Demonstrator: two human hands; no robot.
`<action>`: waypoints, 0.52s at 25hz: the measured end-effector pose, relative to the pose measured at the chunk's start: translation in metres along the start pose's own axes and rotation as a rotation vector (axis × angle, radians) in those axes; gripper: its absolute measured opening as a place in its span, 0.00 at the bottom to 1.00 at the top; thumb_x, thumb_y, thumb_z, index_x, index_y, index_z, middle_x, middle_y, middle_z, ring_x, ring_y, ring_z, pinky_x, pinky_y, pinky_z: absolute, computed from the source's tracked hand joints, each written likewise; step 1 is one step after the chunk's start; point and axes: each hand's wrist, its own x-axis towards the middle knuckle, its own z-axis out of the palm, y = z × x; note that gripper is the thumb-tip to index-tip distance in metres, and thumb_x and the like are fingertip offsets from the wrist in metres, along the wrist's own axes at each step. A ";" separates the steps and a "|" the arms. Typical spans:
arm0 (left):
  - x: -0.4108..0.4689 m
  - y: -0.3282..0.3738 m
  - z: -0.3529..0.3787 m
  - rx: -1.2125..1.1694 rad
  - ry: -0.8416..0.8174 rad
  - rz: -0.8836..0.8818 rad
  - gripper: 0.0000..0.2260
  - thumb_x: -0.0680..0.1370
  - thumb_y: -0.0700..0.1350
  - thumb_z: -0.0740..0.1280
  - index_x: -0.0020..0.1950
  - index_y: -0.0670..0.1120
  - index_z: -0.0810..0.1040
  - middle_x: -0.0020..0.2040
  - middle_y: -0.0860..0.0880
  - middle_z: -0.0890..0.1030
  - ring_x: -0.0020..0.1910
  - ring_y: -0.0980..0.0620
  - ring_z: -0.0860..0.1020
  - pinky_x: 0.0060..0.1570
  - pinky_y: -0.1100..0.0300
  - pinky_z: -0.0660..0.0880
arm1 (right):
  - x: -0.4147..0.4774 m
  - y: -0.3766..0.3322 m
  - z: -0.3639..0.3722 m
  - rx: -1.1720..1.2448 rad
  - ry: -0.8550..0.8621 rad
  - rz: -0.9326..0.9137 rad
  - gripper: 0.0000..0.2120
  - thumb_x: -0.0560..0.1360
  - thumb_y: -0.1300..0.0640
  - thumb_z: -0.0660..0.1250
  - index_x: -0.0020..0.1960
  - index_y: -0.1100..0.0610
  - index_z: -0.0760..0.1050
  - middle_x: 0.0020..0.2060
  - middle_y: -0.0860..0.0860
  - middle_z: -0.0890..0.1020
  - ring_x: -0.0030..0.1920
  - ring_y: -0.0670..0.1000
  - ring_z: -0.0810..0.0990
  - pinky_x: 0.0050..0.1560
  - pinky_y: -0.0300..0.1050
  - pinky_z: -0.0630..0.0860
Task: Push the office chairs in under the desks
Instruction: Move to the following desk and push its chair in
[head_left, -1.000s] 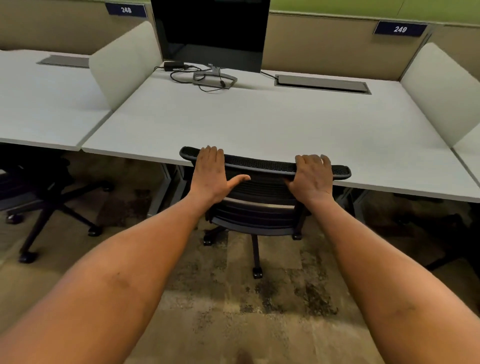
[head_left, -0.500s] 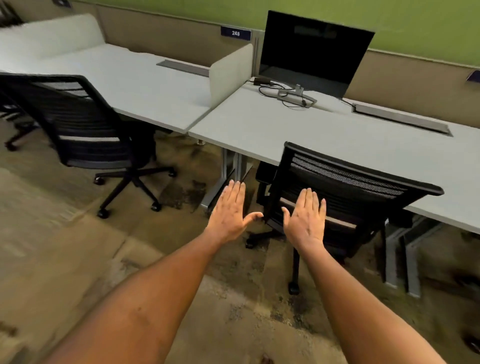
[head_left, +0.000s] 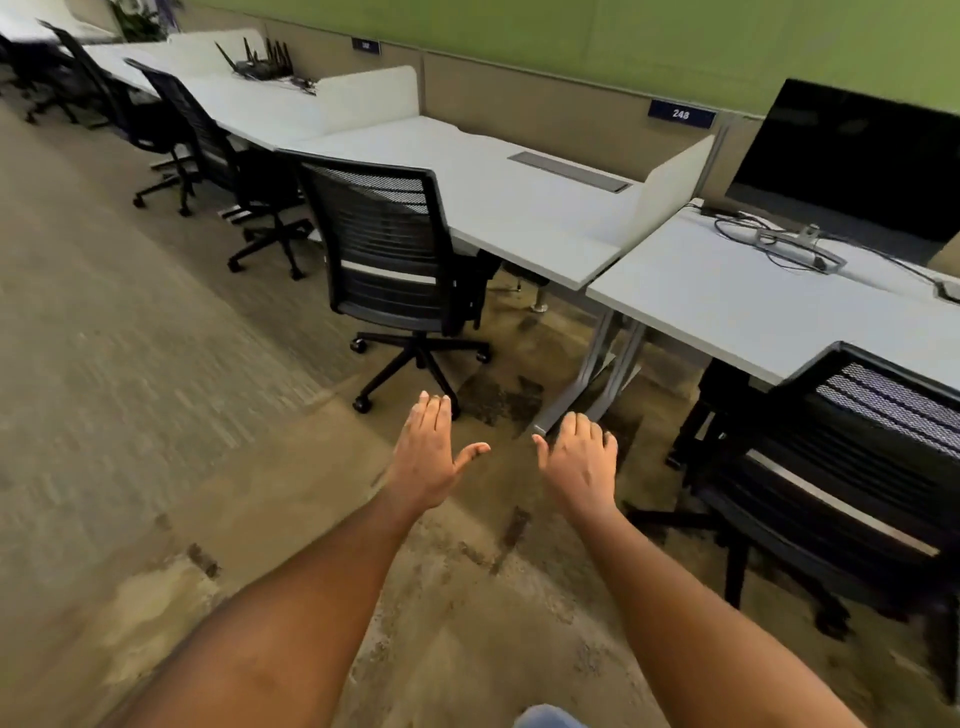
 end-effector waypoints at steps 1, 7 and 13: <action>-0.001 -0.020 -0.006 -0.016 0.002 -0.044 0.47 0.71 0.74 0.43 0.76 0.38 0.56 0.76 0.39 0.61 0.77 0.44 0.52 0.75 0.52 0.51 | 0.005 -0.022 0.005 0.008 -0.021 -0.035 0.28 0.79 0.40 0.53 0.69 0.61 0.66 0.63 0.56 0.74 0.63 0.57 0.71 0.65 0.57 0.65; 0.007 -0.125 -0.019 -0.004 -0.009 -0.216 0.44 0.73 0.71 0.48 0.77 0.39 0.53 0.77 0.41 0.58 0.78 0.45 0.50 0.74 0.52 0.52 | 0.058 -0.121 0.048 0.000 -0.083 -0.162 0.26 0.79 0.40 0.53 0.65 0.60 0.69 0.58 0.55 0.76 0.58 0.57 0.74 0.59 0.56 0.68; 0.077 -0.223 -0.034 0.016 0.021 -0.333 0.41 0.75 0.69 0.52 0.77 0.40 0.55 0.77 0.41 0.58 0.77 0.45 0.52 0.74 0.52 0.53 | 0.156 -0.212 0.093 0.021 -0.095 -0.230 0.26 0.79 0.40 0.53 0.64 0.60 0.70 0.57 0.56 0.77 0.56 0.57 0.75 0.57 0.57 0.70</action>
